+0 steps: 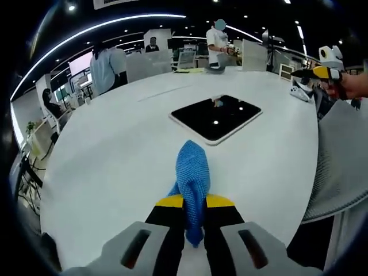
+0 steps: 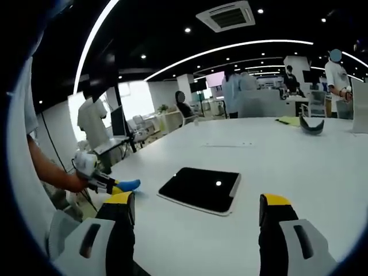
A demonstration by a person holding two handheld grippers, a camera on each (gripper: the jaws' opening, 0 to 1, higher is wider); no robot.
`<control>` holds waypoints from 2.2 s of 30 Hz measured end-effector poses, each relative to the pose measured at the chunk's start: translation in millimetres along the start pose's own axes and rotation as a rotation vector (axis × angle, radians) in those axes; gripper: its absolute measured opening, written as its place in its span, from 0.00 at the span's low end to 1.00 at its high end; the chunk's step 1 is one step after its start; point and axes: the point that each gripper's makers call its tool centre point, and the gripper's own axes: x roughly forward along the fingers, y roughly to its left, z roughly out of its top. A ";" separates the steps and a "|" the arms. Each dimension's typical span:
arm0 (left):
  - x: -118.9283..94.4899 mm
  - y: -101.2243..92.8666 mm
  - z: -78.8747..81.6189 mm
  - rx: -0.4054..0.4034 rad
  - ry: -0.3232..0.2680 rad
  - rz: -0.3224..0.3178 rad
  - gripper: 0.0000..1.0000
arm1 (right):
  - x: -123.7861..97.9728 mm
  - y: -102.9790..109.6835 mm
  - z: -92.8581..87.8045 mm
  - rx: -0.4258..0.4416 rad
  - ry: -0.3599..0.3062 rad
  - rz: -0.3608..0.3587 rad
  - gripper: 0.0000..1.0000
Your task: Wipe the mirror surface with the cleaning cloth until all visible marks leave the cleaned area.
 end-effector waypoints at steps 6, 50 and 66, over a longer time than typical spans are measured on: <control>0.2 -1.9 7.9 0.014 -0.010 0.005 0.08 | -1.9 -2.7 -1.4 0.002 0.005 0.003 0.89; 27.3 -11.4 58.3 0.038 -0.057 -0.022 0.08 | 2.9 -17.9 0.7 0.038 -0.021 -0.002 0.89; 43.5 -15.3 74.2 0.048 -0.071 -0.047 0.08 | 3.5 -23.2 -1.7 0.055 -0.021 -0.021 0.89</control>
